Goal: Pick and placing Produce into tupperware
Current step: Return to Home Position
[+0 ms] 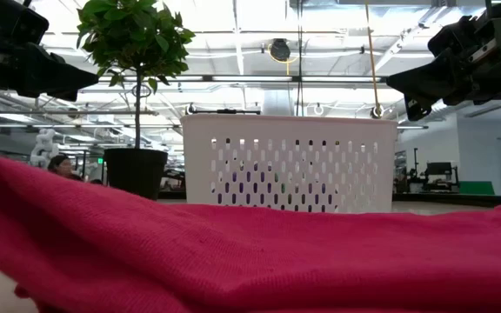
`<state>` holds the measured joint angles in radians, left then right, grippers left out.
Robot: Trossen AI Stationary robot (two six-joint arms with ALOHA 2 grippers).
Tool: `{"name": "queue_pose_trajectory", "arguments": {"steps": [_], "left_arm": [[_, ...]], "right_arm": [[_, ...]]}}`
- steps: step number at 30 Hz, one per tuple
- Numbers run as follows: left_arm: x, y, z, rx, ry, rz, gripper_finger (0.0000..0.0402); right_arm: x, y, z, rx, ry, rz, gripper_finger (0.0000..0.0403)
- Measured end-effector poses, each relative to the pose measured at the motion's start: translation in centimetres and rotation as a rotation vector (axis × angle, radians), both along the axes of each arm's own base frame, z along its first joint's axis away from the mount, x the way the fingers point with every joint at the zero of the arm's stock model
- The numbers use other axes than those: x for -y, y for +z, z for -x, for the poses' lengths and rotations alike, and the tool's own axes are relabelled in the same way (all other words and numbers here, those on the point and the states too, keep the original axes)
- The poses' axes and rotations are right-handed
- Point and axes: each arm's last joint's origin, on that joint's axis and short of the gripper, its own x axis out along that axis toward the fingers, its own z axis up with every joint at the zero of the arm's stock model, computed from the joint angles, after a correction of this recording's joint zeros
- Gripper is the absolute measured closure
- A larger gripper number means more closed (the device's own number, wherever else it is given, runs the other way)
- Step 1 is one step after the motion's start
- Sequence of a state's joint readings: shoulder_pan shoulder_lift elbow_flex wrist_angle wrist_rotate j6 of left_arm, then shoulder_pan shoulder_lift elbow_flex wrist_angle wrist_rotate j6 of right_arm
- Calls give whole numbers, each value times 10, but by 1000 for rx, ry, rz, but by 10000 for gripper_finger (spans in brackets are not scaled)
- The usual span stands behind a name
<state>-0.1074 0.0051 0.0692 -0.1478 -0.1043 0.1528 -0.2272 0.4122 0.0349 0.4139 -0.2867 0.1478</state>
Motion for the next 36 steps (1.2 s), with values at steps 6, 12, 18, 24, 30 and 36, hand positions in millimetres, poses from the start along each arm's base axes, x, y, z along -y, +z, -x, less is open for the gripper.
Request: {"name": "queue_pose_trajectory", "arguments": {"steps": [6, 12, 18, 24, 30, 36], "left_arm": [[0, 0, 0, 0, 2, 25, 401], [0, 0, 0, -1, 6, 78, 390], [0, 0, 0, -1, 6, 81, 387], [0, 0, 0, -1, 7, 84, 400], [0, 0, 0, -1, 6, 77, 385], [0, 0, 0, -1, 7, 76, 374]], "right_arm": [[0, 0, 0, -1, 1, -15, 403], [0, 1, 0, 7, 2, -21, 403], [0, 1, 0, 10, 3, -20, 403], [0, 1, 0, 13, 3, -20, 403], [0, 1, 0, 13, 3, -19, 403], [0, 1, 0, 13, 4, -19, 403]]}}
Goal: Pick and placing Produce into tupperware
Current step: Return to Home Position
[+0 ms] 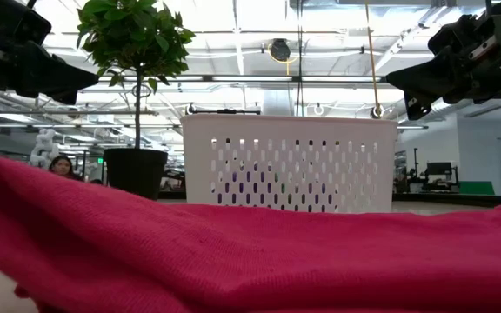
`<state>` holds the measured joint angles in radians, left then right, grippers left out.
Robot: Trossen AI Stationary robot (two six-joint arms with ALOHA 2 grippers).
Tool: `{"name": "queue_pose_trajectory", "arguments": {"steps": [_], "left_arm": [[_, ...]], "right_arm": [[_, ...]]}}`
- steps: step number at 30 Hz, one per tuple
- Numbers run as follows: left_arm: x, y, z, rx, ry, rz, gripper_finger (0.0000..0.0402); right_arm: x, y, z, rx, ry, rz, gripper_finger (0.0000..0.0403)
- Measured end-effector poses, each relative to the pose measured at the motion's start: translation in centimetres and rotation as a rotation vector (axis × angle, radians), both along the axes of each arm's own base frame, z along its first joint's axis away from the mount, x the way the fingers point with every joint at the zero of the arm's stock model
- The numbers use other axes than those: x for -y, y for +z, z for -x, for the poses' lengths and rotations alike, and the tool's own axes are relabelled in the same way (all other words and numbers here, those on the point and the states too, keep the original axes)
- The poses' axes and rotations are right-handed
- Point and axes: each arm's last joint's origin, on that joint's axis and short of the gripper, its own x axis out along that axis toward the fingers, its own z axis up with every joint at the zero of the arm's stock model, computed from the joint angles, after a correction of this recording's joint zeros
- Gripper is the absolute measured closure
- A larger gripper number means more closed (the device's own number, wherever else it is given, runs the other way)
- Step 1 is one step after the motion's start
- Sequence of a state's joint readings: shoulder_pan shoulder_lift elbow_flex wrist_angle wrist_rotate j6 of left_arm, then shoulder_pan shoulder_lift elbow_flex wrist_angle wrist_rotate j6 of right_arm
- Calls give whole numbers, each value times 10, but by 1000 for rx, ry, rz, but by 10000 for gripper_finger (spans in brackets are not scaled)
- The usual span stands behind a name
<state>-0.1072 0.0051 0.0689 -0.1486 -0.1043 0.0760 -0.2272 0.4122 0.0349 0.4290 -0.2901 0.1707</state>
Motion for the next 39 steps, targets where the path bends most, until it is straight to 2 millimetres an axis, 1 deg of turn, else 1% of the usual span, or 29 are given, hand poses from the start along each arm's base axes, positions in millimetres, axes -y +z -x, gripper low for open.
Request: {"name": "queue_pose_trajectory", "arguments": {"steps": [5, 13, 24, 28, 35, 39], "left_arm": [[0, 0, 0, 0, 0, 1, 379], [0, 0, 0, 0, 0, 3, 399], [0, 0, 0, 0, 1, 3, 374], [0, 0, 0, 0, 1, 2, 378], [0, 0, 0, 0, 1, 2, 398], [0, 0, 0, 0, 1, 2, 396]], "right_arm": [[0, 0, 0, 0, 0, 0, 403], [0, 0, 0, 0, 0, 0, 403], [0, 0, 0, 0, 0, 0, 403], [0, 0, 0, 0, 0, 0, 403], [0, 0, 0, 0, 0, 0, 403], [0, 0, 0, 0, 0, 0, 403]]}}
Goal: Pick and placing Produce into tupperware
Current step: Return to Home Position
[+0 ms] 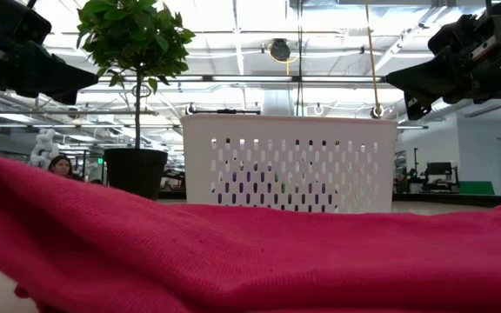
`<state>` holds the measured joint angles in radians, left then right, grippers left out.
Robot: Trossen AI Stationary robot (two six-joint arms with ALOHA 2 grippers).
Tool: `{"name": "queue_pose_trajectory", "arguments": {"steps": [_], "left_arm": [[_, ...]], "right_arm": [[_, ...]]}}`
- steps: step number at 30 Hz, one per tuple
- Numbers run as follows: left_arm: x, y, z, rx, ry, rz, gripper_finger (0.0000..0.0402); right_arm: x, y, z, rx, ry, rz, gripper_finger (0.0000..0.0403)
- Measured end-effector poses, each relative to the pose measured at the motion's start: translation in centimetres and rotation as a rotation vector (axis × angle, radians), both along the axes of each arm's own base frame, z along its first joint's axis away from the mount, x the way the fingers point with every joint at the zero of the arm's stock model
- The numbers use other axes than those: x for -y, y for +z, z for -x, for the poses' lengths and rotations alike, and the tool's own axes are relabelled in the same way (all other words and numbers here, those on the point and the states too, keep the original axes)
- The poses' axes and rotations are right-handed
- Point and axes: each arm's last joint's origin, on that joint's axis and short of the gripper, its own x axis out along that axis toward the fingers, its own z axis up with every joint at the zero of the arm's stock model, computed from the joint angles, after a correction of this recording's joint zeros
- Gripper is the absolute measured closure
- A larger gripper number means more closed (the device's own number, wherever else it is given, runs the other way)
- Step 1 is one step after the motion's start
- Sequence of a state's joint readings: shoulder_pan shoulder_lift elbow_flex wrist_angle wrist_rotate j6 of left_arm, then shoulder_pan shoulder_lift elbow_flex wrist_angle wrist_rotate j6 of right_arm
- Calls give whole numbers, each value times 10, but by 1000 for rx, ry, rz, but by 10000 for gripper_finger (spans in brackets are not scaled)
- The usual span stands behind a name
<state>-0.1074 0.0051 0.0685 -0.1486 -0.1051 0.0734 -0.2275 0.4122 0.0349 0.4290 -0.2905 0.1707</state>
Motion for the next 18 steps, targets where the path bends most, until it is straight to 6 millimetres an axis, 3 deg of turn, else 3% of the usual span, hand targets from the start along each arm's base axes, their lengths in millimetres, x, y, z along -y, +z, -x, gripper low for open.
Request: {"name": "queue_pose_trajectory", "arguments": {"steps": [8, 18], "left_arm": [[0, 0, 0, 0, 0, 0, 374], [0, 0, 0, 0, 1, 0, 396]], "right_arm": [[0, 0, 0, 0, 0, 0, 403], [0, 0, 0, -1, 0, 0, 403]]}}
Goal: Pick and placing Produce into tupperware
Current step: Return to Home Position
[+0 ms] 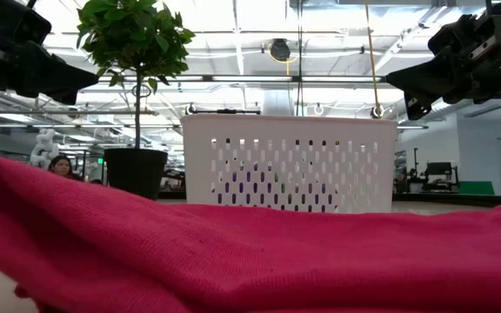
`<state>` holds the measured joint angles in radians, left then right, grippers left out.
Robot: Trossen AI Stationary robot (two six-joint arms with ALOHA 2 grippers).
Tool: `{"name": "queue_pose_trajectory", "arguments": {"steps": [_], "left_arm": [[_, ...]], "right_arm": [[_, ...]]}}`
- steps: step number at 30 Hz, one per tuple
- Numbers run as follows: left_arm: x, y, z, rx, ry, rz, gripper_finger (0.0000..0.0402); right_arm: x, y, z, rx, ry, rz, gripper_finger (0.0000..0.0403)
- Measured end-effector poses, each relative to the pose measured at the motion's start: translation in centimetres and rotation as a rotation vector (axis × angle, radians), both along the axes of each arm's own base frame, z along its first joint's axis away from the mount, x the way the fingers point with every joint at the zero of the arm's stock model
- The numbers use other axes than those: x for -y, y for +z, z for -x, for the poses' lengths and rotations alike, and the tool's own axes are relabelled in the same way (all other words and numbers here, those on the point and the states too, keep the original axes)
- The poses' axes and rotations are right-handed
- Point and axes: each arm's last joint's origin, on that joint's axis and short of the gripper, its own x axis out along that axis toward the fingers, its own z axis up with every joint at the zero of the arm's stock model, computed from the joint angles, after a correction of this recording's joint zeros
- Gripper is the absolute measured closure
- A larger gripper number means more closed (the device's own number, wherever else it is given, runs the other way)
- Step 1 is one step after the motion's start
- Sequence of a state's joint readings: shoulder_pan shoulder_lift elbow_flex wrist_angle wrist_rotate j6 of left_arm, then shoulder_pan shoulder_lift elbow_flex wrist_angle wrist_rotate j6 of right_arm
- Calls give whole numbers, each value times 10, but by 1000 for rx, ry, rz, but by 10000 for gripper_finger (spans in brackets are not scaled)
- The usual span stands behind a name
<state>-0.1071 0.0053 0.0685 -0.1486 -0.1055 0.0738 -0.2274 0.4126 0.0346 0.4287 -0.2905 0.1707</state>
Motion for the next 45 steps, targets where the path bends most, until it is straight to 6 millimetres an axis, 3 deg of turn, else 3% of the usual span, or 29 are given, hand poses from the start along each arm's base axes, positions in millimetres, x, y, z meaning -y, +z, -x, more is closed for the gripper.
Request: {"name": "queue_pose_trajectory", "arguments": {"steps": [13, 26, 45], "left_arm": [[0, 0, 0, 0, 0, 0, 373], [0, 0, 0, 0, 0, 0, 400], [0, 0, 0, 0, 0, 0, 369]], "right_arm": [[0, 0, 0, 0, 0, 0, 403], [0, 0, 0, 1, 0, 0, 403], [0, 0, 0, 0, 0, 0, 403]]}}
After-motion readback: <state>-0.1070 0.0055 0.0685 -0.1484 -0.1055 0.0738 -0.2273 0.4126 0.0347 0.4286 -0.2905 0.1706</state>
